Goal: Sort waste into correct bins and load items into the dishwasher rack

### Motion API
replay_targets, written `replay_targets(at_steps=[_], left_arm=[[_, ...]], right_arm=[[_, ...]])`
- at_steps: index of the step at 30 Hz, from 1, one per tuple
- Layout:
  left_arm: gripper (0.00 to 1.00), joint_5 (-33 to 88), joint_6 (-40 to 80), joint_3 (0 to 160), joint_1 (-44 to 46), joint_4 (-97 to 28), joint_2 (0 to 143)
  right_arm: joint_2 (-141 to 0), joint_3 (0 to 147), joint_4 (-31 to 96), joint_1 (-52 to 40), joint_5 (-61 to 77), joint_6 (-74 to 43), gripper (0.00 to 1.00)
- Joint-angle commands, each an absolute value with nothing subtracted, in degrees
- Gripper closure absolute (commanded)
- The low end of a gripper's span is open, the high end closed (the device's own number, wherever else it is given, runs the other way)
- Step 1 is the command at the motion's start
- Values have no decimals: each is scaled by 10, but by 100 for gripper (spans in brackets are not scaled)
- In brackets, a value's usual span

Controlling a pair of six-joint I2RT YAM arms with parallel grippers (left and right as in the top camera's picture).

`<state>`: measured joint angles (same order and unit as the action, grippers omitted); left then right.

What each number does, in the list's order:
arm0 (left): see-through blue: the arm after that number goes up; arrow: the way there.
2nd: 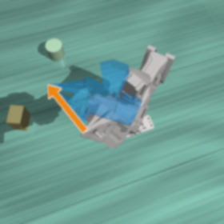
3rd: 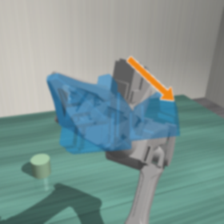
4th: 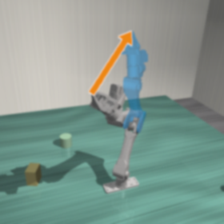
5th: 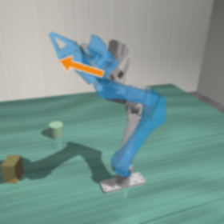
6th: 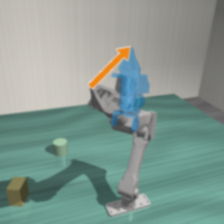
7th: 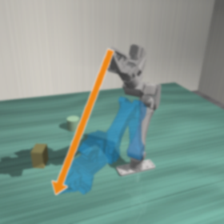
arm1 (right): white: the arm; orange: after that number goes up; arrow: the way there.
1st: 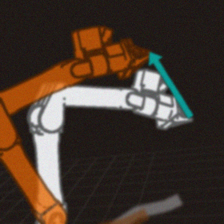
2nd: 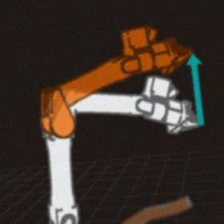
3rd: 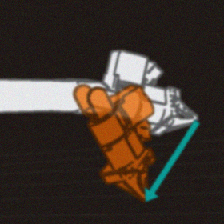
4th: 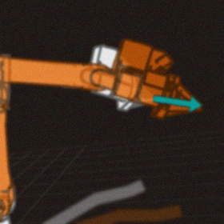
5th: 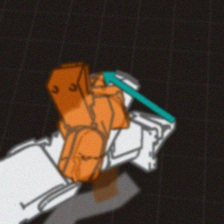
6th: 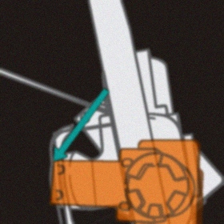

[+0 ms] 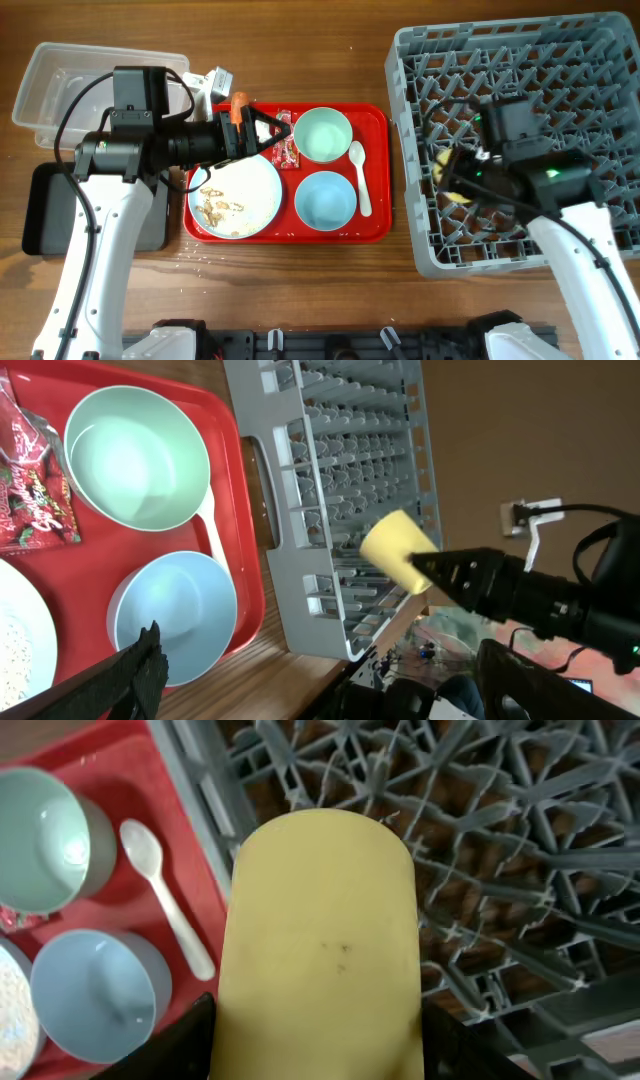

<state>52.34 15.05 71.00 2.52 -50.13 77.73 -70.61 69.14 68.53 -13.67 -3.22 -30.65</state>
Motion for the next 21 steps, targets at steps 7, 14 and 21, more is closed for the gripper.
replay_targets(at_steps=[7,14,21], left_arm=[[0,524,139,717,22,-503,776],[0,524,139,717,22,-503,776],[0,524,139,717,22,-503,776]], right_arm=[[-699,710,660,262,86,-180,49],[-750,710,641,350,168,-192,49],[-777,710,661,349,241,-175,49]])
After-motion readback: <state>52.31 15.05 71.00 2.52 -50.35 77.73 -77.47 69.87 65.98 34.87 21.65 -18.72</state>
